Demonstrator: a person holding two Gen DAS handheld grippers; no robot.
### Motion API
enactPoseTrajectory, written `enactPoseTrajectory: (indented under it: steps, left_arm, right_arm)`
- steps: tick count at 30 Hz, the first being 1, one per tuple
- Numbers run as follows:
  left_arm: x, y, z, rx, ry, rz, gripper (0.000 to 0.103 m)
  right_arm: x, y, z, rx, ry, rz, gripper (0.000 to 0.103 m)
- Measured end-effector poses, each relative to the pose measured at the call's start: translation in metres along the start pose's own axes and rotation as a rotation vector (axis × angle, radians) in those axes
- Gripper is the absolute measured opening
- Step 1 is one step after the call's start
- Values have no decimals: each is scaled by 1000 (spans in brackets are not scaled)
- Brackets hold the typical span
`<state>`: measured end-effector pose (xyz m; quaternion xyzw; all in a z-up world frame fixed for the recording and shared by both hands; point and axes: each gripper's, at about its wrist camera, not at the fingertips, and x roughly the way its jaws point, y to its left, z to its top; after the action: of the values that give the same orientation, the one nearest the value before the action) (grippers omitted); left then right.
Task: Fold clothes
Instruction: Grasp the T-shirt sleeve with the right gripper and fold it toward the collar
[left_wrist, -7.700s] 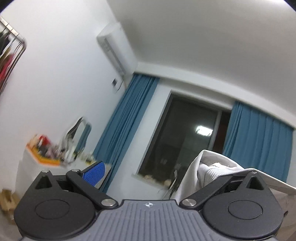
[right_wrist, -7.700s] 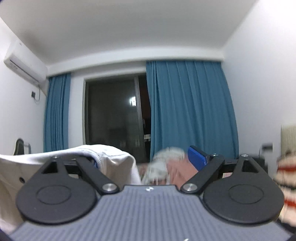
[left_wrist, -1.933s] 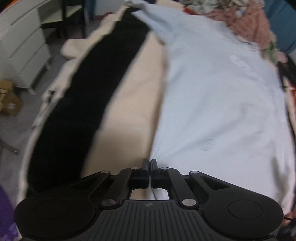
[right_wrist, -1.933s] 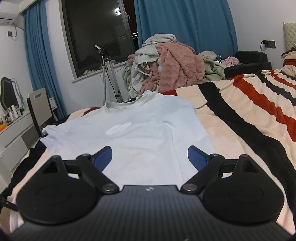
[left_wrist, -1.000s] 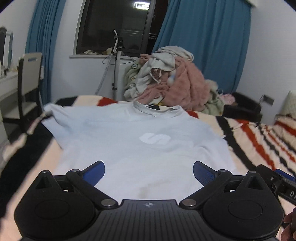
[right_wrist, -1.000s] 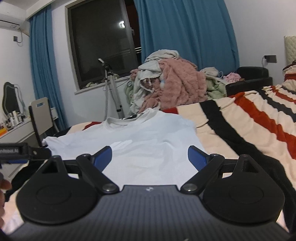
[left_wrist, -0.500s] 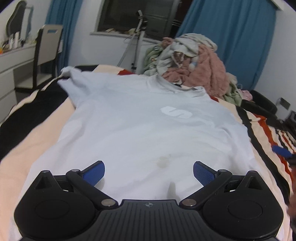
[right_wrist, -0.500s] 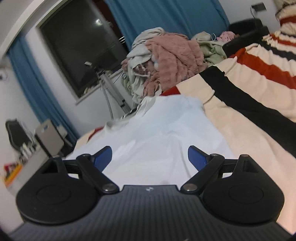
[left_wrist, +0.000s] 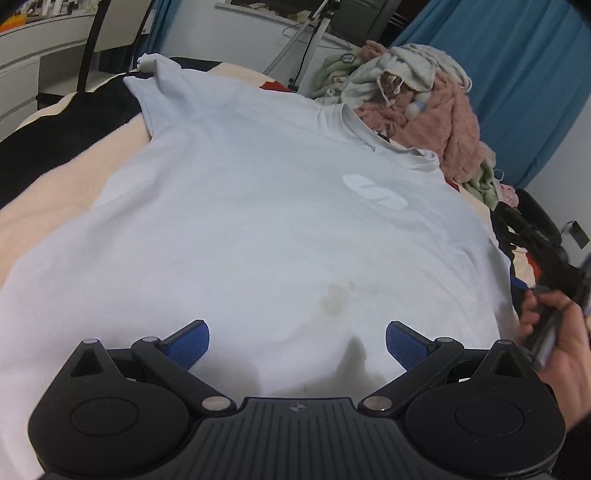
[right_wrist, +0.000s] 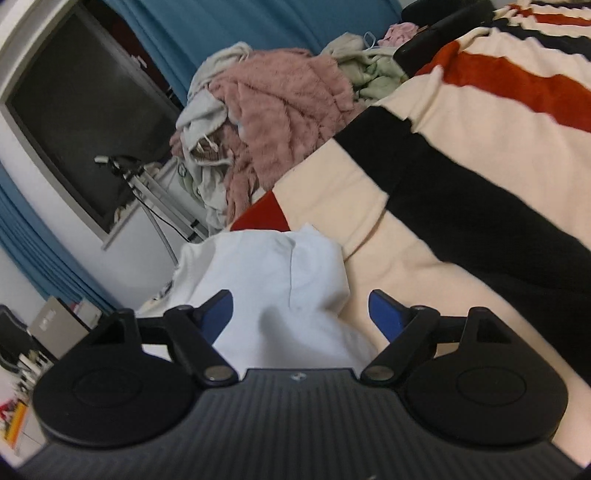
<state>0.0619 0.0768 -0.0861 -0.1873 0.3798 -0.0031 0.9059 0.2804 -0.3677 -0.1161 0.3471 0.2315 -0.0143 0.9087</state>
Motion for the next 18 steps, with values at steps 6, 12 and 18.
enactPoseTrajectory:
  steps: [6, 12, 18]
  left_arm:
    - [9, -6, 1, -24, -26, -4, 103]
    - [15, -8, 6, -33, -49, 5, 103]
    - [15, -8, 5, -22, -65, 8, 103]
  right_arm:
    - [36, -7, -11, -29, 23, 0, 66]
    - [33, 61, -32, -487, -78, -77, 10]
    - [26, 145, -96, -904, -85, 46, 9]
